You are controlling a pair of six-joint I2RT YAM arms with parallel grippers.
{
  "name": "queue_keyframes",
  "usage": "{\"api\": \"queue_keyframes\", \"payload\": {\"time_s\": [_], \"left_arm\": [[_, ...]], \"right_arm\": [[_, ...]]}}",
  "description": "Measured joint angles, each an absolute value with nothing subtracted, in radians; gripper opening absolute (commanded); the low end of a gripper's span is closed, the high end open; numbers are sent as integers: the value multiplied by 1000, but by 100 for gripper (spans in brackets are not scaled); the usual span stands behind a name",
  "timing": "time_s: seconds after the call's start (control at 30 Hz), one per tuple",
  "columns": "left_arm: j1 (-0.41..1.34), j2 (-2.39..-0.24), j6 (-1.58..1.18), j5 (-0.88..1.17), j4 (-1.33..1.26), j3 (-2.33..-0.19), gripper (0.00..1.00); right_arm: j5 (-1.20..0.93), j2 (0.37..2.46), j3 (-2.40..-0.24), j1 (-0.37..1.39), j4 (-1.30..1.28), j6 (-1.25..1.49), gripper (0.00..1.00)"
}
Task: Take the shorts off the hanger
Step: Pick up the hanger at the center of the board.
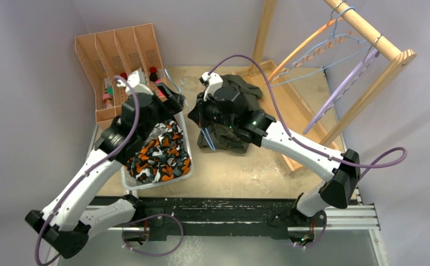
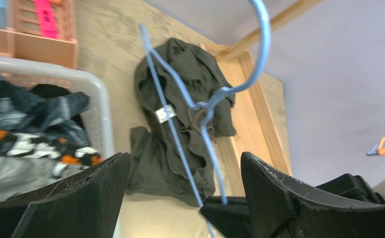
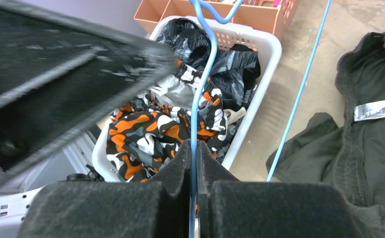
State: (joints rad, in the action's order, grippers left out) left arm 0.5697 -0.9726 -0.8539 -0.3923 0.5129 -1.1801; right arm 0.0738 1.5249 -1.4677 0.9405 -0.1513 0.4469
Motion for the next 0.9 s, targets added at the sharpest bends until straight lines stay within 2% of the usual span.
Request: {"api": "queue_keyframes", "payload": {"time_s": [0.2, 0.43, 0.63, 0.77, 0.87, 0.9], "left_arm": [[570, -1066, -856, -295, 400, -1180, 65], [570, -1109, -848, -410, 397, -1204, 51], [570, -1167, -804, -450, 370, -1266, 47], [570, -1205, -781, -444, 362, -1285, 36], [569, -1219, -758, -441, 369, -1291, 23], [569, -1219, -743, -439, 372, -1291, 16]], "right_arm": [[41, 1532, -1458, 941, -137, 480, 0], [29, 1529, -1430, 941, -109, 499, 0], [14, 1528, -1421, 941, -97, 505, 0], [7, 1528, -1420, 941, -90, 505, 0], [8, 1528, -1420, 939, -91, 505, 0], [8, 1528, -1420, 937, -91, 505, 0]]}}
